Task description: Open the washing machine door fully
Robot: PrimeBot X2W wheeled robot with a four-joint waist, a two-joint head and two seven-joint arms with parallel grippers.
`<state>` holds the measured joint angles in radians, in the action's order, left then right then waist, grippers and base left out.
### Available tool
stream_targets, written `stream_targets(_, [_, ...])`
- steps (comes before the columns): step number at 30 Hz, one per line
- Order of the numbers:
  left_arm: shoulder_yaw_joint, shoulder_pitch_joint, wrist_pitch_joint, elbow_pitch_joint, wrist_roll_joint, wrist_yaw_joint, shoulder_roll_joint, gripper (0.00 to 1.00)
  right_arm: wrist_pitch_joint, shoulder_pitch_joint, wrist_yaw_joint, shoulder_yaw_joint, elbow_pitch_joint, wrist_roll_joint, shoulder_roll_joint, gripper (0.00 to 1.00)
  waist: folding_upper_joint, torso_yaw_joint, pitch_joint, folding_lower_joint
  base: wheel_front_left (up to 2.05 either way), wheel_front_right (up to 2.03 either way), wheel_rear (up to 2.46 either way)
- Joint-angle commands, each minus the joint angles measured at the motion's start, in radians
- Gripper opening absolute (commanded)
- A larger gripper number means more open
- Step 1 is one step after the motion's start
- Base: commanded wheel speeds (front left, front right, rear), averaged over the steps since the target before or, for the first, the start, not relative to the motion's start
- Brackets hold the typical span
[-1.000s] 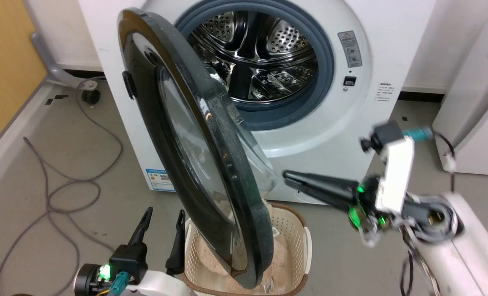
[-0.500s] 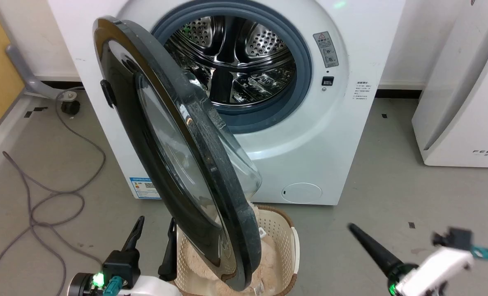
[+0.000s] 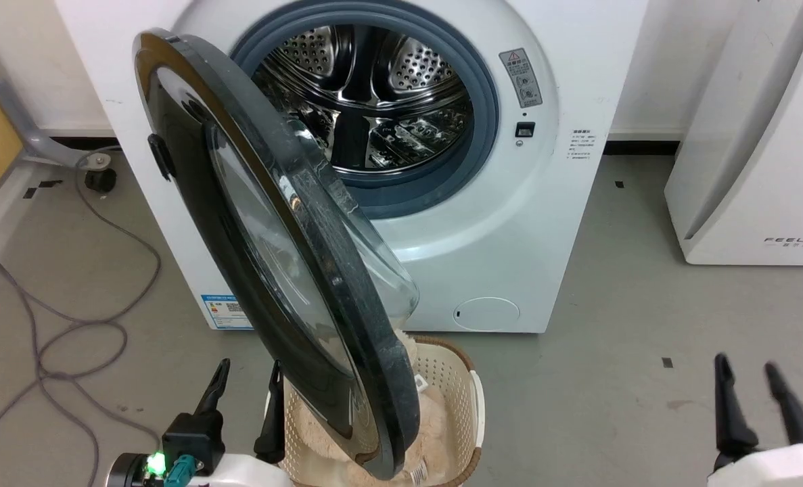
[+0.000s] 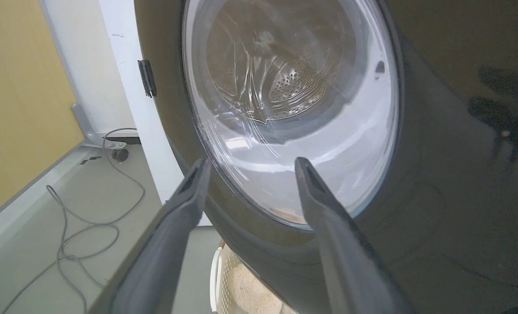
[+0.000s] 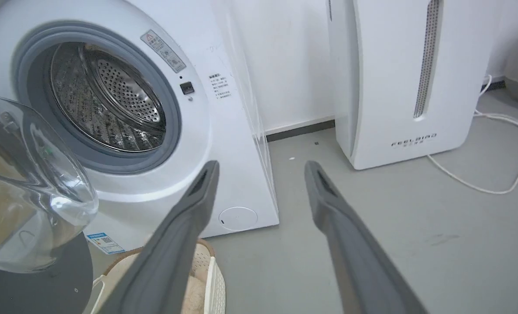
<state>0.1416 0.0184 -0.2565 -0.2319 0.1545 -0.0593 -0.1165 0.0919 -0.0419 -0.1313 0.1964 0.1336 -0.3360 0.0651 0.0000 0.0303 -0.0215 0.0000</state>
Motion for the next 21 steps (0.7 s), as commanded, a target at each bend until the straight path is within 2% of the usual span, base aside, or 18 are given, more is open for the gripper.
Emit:
stream_targets(1, [-0.005,0.002,-0.005,-0.003,0.006,-0.003,-0.007,1.0,0.01,-0.018,0.001,0.006,-0.037,0.05,-0.008,1.0,0.0,-0.001,0.001,0.0,0.0,0.0,0.0])
stream_targets(4, [-0.007,0.006,-0.005,-0.003,0.007,-0.005,-0.008,1.0,0.009,-0.036,0.001,-0.015,-0.134,0.178,-0.014,1.0,0.0,-0.002,0.006,0.0,0.0,0.0,0.0])
stream_targets(9, [-0.009,0.01,-0.005,-0.001,0.006,-0.007,-0.007,1.0,-0.017,-0.086,0.001,-0.104,-0.235,0.268,-0.014,1.0,0.0,-0.002,0.013,0.0,0.0,0.0,0.0])
stream_targets(17, [-0.008,0.018,-0.005,0.001,0.003,-0.003,-0.012,1.0,-0.033,-0.133,0.001,-0.129,-0.249,0.277,-0.015,1.0,0.0,-0.002,0.021,0.0,0.0,0.0,0.0])
stream_targets(18, [-0.008,0.018,-0.005,0.002,0.002,-0.003,-0.013,0.95,-0.031,-0.134,0.001,-0.13,-0.247,0.273,-0.015,1.0,0.0,-0.004,0.021,0.0,0.0,0.0,0.0])
stream_targets(20, [-0.007,0.016,-0.005,0.002,0.0,-0.002,-0.014,0.0,-0.03,-0.134,0.001,-0.132,-0.244,0.271,-0.015,1.0,0.0,-0.006,0.021,0.0,0.0,0.0,0.0])
stream_targets(21, [-0.006,0.015,-0.005,0.002,0.0,-0.002,-0.014,0.0,-0.029,-0.134,0.001,-0.133,-0.242,0.268,-0.015,1.0,0.0,-0.007,0.021,0.0,0.0,0.0,0.0])
